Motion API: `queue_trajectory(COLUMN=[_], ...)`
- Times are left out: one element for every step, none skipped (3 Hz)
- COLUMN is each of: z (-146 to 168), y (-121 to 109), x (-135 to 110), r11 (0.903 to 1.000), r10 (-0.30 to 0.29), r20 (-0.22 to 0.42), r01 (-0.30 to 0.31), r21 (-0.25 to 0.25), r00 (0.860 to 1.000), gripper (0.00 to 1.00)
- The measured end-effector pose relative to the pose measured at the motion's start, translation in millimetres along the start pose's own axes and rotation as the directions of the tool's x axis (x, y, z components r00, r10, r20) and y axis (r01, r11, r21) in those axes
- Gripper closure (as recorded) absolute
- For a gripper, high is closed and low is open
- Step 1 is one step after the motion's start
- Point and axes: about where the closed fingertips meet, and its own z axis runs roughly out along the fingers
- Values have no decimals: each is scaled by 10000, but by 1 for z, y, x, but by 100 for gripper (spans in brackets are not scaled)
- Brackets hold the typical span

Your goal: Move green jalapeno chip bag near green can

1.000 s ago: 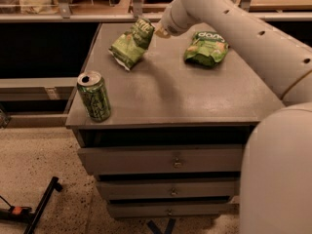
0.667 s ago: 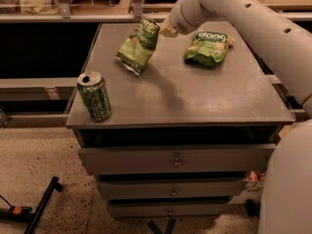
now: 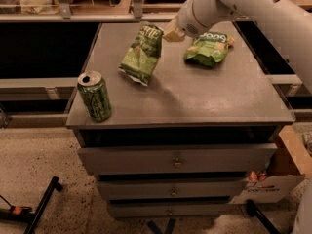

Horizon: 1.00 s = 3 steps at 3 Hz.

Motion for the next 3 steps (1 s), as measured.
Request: queue_trajectory(z=[-6,-11,-17], y=[23,38,46], x=[-2,-5,-6], r11=[9981,9954,9943], r10=[317,497,631], r20=[402,642,714], r01=[-295,-441,-566], r21=[-545,-851,-905], r00=[9987,9967,9954], gripper=[100,100,83])
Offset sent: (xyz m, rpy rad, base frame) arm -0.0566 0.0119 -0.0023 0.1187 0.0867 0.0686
